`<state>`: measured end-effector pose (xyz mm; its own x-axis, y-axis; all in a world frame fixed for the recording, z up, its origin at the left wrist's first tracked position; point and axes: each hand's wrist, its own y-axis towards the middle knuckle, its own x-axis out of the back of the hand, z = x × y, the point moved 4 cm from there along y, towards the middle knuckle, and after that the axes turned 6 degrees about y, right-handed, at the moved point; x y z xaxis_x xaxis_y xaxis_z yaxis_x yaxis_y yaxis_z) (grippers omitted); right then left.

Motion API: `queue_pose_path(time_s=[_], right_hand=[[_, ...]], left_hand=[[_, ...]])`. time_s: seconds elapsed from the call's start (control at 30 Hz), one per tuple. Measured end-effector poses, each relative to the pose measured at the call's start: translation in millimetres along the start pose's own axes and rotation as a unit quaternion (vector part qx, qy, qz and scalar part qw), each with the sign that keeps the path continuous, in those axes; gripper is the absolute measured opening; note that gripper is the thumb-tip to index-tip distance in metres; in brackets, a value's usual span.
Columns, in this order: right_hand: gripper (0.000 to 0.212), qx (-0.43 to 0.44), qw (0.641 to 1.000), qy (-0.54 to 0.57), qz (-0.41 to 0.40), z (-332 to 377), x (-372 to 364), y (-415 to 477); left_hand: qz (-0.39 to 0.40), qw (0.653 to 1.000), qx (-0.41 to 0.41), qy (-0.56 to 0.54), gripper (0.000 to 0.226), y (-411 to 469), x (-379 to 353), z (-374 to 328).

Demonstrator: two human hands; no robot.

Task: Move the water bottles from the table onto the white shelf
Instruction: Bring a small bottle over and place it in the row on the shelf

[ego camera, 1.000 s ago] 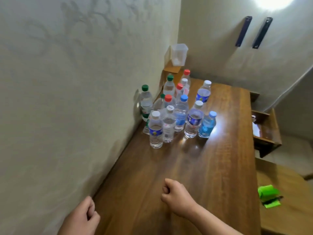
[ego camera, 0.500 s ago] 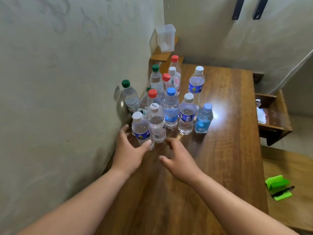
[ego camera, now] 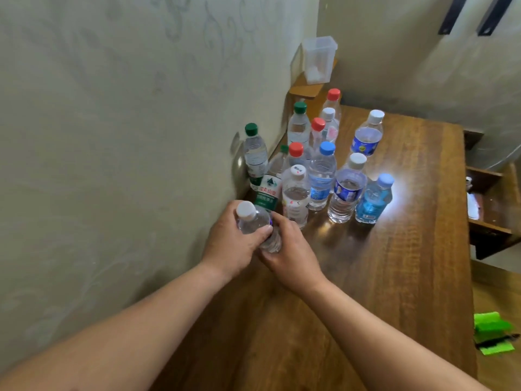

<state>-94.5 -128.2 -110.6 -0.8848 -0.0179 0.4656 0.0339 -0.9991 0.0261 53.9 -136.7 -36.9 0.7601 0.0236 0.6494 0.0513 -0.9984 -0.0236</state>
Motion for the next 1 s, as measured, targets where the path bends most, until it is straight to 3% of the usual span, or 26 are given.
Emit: queue_pose_path(time_s=[0.1,0.2,0.3,0.4,0.53,0.73,0.87,1.0], right_hand=[[0.082,0.041,0.997,-0.002,0.059,24.1,-11.9,-27.4],[0.059,0.052,0.993,0.044,0.095,50.6,-25.2,-74.2],[0.048,0.054,0.99,0.044,0.126,82.4,-43.0,-121.9],[0.048,0.071,0.983,0.05,0.163,121.1,-61.8,-166.5],[0.056,0.115,0.967,0.032,0.225,190.6,-95.8,-235.4],[0.056,0.195,0.909,0.042,0.365,303.4,-172.8,-357.4],[0.052,0.224,0.874,0.066,0.426,364.8,-237.7,-437.4],[0.056,0.241,0.848,0.072,0.467,403.4,-316.2,-489.6]], left_hand=[[0.005,1.0,0.003,-0.024,0.044,-46.4,38.1,-0.7],[0.012,1.0,-0.004,-0.028,0.046,-99.0,74.4,8.0],[0.011,0.999,0.009,-0.03,0.063,-158.4,110.2,30.2],[0.021,1.0,0.019,-0.013,0.081,-222.4,149.2,55.6],[0.013,0.998,0.061,-0.005,0.081,-324.4,206.6,94.5],[-0.143,0.986,0.081,-0.034,0.07,-480.3,282.5,128.2],[-0.263,0.952,0.145,-0.051,0.068,-571.8,336.3,164.4],[-0.36,0.915,0.183,0.018,0.067,-644.5,388.5,198.4]])
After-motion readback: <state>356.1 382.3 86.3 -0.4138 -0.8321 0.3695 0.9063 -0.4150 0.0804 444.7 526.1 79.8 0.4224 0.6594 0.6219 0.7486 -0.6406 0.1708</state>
